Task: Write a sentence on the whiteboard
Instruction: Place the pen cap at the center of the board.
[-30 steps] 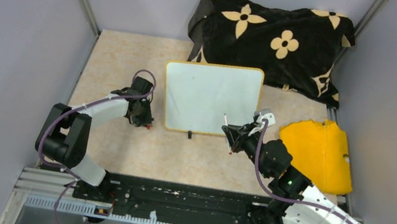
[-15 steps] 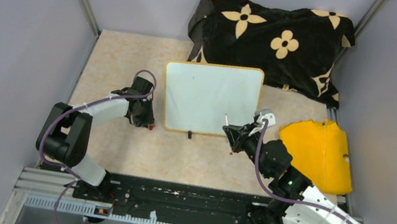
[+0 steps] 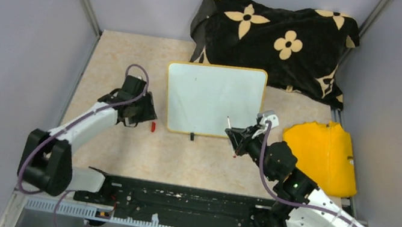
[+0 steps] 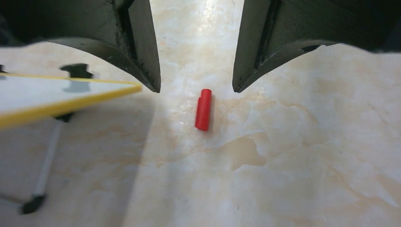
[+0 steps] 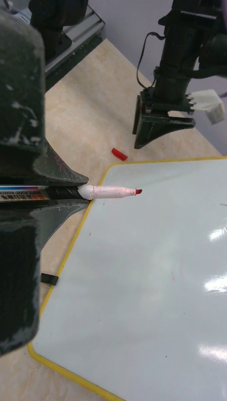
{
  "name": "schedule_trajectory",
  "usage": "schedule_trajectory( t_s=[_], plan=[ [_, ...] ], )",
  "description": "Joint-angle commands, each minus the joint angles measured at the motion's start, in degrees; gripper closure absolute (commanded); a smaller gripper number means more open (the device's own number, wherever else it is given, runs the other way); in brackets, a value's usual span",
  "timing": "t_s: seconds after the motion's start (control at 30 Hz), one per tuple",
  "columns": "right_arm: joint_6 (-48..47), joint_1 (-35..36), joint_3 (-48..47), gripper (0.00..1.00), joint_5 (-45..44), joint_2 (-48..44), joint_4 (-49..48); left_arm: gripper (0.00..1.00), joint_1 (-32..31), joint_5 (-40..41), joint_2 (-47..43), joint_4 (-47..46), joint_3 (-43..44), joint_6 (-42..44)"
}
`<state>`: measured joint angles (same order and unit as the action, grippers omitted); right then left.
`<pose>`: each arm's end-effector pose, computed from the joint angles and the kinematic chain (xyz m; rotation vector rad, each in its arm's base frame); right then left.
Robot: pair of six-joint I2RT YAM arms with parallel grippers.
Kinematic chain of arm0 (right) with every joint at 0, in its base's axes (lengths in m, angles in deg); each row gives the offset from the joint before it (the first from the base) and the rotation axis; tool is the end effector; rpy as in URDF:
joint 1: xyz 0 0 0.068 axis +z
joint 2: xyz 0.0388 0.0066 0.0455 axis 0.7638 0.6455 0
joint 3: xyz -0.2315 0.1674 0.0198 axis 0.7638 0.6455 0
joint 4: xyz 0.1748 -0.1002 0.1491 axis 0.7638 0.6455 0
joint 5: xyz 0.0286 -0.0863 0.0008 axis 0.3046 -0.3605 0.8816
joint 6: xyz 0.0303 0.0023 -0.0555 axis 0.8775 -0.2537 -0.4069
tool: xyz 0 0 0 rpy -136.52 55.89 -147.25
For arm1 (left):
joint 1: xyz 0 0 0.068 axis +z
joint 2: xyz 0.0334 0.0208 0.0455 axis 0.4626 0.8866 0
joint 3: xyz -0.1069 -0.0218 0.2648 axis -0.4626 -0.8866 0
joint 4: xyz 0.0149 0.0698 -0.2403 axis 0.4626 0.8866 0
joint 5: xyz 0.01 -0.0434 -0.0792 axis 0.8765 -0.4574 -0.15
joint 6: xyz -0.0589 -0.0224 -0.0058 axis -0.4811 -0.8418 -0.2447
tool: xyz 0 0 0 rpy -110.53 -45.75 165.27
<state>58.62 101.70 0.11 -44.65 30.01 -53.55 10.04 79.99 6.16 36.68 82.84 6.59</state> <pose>0.1013 0.1101 0.2933 -0.3005 1.6755 0.7247 0.2466 -0.0739 0.2074 -0.3589 2.5806 -0.2181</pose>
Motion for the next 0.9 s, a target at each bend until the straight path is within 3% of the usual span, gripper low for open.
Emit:
schedule_trajectory(
  t_s=[0.0, 0.1, 0.27, 0.33, 0.43, 0.6, 0.7, 0.87],
  plan=[
    [0.78, 0.31, -4.64, 1.00, 3.73, -1.30, -1.14, 0.35, 0.29, -0.70, -10.77, -0.22, 2.07, 4.83],
    [2.92, 0.31, -6.11, 1.00, 7.26, -1.07, -1.60, 0.32, 0.29, -1.15, -17.59, -2.00, 1.36, 11.47],
    [4.53, 0.31, -8.87, 1.00, 7.79, -0.05, -2.77, 0.16, 0.29, -5.97, -30.15, -7.22, -3.12, 15.84],
    [4.25, 0.31, -9.73, 1.00, 9.16, 0.29, -3.06, 0.03, 0.29, -6.61, -36.10, -11.16, -6.32, 16.19],
    [4.11, 0.31, -9.50, 1.00, 10.15, 0.49, -3.96, 0.01, 0.29, -5.03, -43.17, -16.66, -9.73, 16.33],
    [1.40, 1.16, -13.04, 1.00, 14.02, 5.60, -1.22, 0.01, 0.29, -3.34, -46.75, -14.48, -7.44, 14.66],
    [1.23, 1.27, -13.90, 1.00, 17.44, 8.20, -2.18, 0.01, 0.29, -12.30, -46.63, -13.63, -5.67, 16.15],
    [0.20, 1.25, -17.72, 1.00, 18.70, 12.38, -3.77, 0.01, 0.29, -23.95, -48.63, -21.11, -9.95, 15.70]
  ],
)
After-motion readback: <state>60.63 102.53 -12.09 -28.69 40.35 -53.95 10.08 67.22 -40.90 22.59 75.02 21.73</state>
